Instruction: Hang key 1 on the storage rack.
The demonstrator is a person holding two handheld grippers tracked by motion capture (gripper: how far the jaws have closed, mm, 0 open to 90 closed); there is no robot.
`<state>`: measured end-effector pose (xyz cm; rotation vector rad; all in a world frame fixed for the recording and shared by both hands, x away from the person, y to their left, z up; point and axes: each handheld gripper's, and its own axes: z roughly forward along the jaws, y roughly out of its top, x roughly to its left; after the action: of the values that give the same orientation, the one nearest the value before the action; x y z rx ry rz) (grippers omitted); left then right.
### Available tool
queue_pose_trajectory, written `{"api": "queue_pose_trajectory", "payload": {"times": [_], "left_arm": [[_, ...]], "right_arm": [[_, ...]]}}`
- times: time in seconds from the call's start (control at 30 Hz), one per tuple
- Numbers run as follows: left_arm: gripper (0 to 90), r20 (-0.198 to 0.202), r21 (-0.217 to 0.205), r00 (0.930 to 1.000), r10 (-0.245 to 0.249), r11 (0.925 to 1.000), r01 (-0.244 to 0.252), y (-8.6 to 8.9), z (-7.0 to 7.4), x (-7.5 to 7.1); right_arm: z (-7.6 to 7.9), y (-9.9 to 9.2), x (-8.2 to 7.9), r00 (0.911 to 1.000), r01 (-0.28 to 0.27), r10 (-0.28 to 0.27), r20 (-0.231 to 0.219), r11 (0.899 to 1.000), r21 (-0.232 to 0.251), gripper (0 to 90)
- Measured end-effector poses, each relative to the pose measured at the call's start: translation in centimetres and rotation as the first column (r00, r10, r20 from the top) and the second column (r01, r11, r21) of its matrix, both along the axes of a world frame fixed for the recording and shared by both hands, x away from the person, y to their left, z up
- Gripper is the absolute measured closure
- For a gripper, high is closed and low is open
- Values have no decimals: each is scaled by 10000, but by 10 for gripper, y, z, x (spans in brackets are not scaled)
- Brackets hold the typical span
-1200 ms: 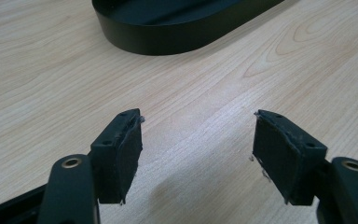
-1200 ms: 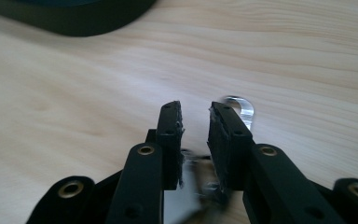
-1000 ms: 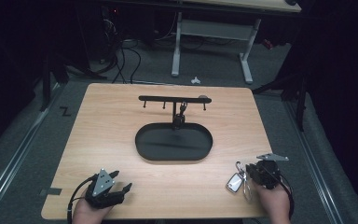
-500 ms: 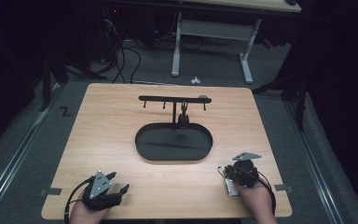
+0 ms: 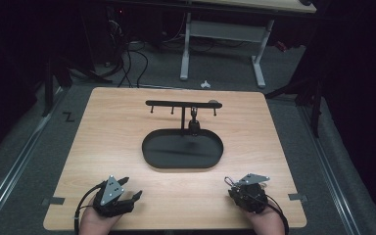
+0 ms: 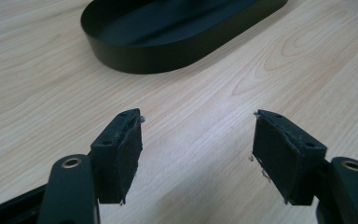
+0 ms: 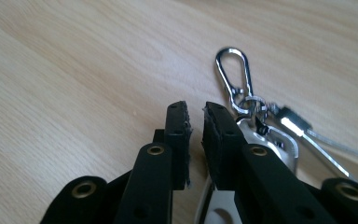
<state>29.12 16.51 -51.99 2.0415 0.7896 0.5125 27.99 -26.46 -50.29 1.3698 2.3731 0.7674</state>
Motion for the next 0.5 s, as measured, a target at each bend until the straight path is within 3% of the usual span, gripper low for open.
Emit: {"api": "queue_pose_trajectory", "payload": {"times": [0.3,0.5], "left_arm": [[330,53,29,9989,-474,9989,474,-19,0,12],[331,100,88,9986,-513,9986,512,-21,1,11]], "right_arm": [[-4,-24,-12,9967,782,-782,-203,9969,-40,799],[4,-27,-15,9978,658,-660,43,9974,306,738]]}}
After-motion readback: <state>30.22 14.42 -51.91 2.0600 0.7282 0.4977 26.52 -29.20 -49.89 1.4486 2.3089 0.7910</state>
